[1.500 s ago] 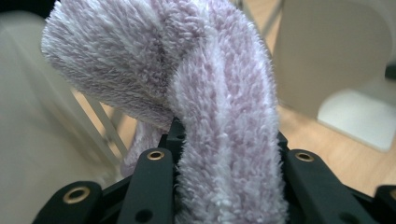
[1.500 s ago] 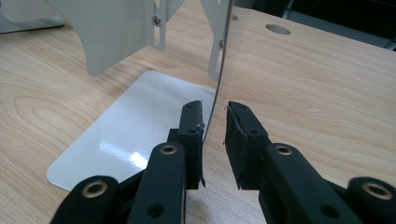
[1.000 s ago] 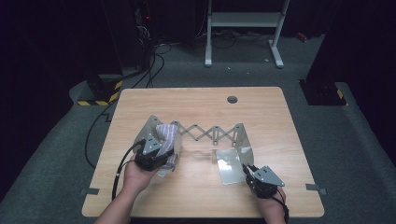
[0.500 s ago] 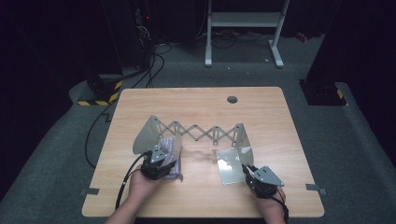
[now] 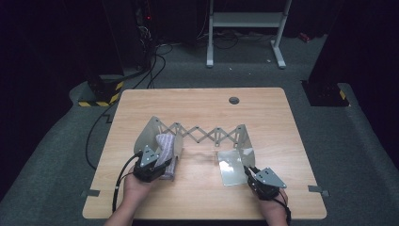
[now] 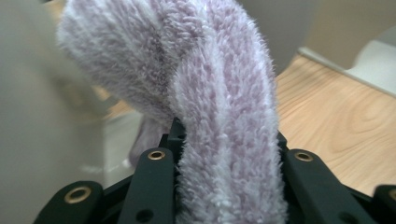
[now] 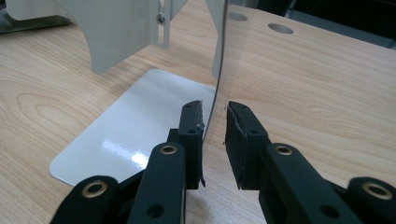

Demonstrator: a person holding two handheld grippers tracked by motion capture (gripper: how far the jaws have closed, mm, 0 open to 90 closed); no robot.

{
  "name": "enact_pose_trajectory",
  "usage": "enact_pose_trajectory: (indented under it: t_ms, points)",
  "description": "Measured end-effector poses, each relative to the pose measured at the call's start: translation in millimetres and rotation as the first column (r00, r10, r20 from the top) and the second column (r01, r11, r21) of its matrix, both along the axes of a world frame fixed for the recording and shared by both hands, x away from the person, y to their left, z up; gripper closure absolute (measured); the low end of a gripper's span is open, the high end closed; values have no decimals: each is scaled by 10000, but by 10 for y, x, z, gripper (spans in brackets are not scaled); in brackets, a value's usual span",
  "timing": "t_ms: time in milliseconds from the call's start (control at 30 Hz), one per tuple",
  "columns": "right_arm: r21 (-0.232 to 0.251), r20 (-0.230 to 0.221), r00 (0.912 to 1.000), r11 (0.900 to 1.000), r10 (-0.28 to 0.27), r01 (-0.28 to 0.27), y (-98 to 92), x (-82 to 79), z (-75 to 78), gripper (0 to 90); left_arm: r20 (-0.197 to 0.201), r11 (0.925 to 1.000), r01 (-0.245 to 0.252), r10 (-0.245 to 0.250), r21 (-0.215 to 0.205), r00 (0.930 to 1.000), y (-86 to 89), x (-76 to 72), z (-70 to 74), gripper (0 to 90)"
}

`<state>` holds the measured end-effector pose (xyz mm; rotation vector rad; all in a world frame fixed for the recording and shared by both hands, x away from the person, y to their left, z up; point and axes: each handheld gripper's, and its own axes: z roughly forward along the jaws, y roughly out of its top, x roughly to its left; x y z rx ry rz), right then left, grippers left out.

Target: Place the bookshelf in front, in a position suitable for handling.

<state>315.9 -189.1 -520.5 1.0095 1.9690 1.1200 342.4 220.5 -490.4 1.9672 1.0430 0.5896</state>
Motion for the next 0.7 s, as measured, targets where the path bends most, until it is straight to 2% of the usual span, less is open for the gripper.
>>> enact_pose_trajectory:
  t_ms: [167, 300, 400, 533, 700]
  points:
    - [-8, 17, 10000, 10000, 9, -9, 4, 0, 1, 767, -71, 9986, -522, 522, -54, 9986, 202, -14, -68, 664]
    - [7, -9, 10000, 10000, 8, -8, 5, 1, -2, 771, 34, 9970, -771, 771, 79, 9970, 302, -25, -86, 664]
    - [-5, 11, 10000, 10000, 42, -42, 8, -1, -1, 774, -42, 9957, -917, 917, -153, 9958, 378, -21, -97, 665]
    - [3, -4, 10000, 10000, 69, -69, 13, 0, -3, 777, -18, 9923, -1218, 1218, -227, 9926, 471, -12, -104, 666]
    - [-12, 0, 9999, 9999, 144, -144, 33, -2, -5, 783, -1, 9857, -1629, 1631, -434, 9866, 617, 7, -97, 670]
